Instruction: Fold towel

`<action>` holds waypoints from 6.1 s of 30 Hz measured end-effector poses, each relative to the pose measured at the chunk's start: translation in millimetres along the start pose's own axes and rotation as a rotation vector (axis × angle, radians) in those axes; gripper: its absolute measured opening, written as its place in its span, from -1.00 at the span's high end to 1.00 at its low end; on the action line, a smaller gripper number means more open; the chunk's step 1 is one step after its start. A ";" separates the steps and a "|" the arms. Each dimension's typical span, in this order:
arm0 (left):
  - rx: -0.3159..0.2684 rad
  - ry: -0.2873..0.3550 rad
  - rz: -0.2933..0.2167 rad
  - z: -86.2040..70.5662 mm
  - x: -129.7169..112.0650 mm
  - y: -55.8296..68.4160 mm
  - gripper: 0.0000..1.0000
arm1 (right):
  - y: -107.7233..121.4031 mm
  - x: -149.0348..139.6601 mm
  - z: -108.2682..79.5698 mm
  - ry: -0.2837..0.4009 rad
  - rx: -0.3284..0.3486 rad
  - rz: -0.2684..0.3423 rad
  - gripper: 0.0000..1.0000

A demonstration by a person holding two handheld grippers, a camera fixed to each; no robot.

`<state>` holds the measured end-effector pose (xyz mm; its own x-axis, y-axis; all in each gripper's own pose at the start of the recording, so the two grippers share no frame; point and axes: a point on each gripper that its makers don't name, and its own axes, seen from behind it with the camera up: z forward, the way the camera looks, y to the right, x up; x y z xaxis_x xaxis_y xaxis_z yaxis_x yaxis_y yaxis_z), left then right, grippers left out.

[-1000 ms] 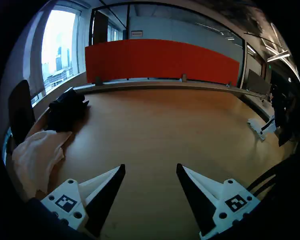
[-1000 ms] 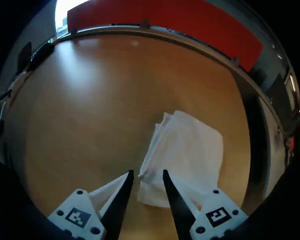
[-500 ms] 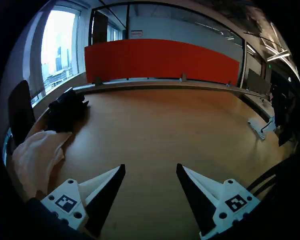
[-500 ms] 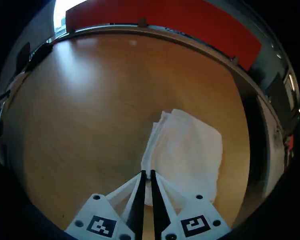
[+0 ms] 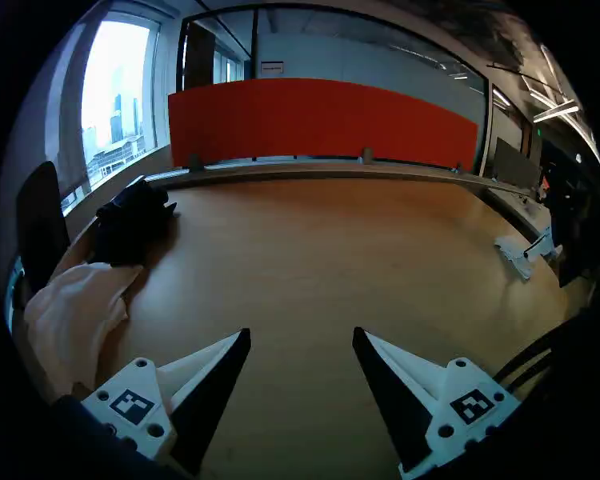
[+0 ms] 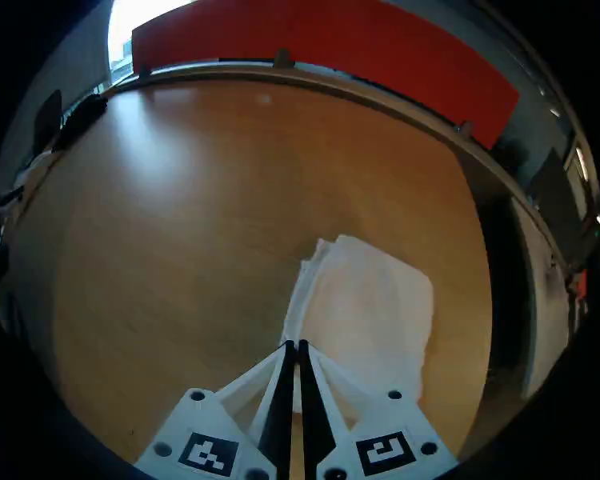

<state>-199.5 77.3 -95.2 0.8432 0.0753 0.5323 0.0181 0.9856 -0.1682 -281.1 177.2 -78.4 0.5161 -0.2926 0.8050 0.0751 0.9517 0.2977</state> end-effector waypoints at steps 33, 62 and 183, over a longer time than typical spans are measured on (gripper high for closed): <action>-0.018 0.014 0.009 3.7 7.7 5.7 -0.89 | 26.8 38.2 -49.4 0.127 -0.049 0.036 0.91; -0.016 0.010 0.011 6.9 9.1 6.6 -0.89 | -1.9 -13.8 -16.4 0.038 -0.007 0.059 0.91; 0.043 0.239 -0.098 10.9 89.7 -24.9 -0.89 | -23.4 165.6 -132.0 0.890 -0.235 0.356 -0.99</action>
<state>-130.1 61.1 -34.2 0.9415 -0.0533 0.3327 0.0870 0.9924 -0.0872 -84.8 118.7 -19.8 0.9879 0.0997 0.1192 -0.0913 0.9930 -0.0743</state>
